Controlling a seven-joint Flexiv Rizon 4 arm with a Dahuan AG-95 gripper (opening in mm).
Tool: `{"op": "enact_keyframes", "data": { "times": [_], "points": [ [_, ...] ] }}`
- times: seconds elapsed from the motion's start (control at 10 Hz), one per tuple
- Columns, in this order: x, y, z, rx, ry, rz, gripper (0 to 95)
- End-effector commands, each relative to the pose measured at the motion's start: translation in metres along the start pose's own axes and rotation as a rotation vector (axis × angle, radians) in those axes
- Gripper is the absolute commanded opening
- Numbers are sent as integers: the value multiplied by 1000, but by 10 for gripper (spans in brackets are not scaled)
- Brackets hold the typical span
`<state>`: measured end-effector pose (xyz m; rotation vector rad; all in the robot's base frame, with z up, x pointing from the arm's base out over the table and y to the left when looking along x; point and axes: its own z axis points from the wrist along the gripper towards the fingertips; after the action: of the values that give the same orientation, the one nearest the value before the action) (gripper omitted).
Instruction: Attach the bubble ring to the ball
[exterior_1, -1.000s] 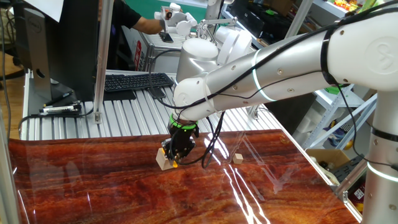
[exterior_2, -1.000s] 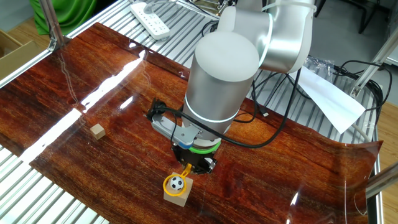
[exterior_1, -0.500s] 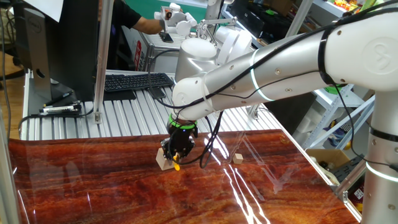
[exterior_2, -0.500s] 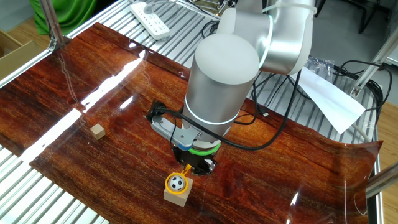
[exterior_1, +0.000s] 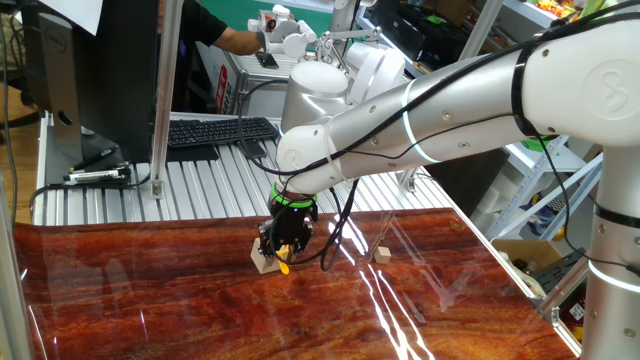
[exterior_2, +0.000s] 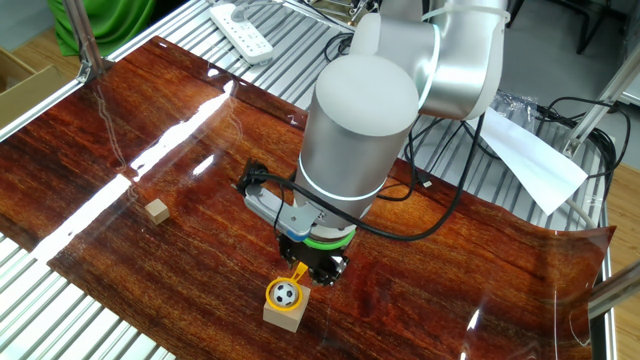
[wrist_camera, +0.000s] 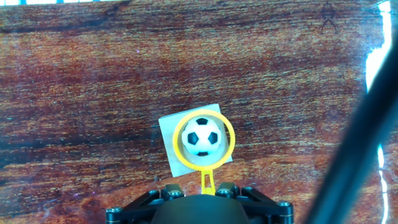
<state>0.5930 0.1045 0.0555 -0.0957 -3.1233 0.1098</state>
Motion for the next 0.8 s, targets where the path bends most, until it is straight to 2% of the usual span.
{"op": "enact_keyframes", "data": {
  "times": [0.1, 0.4, 0.8],
  "points": [
    [0, 0, 0, 2, 1, -1, 570],
    [1, -1, -1, -9, 20, -11, 570],
    [5, -3, -5, -17, 17, -14, 570]
  ]
}}
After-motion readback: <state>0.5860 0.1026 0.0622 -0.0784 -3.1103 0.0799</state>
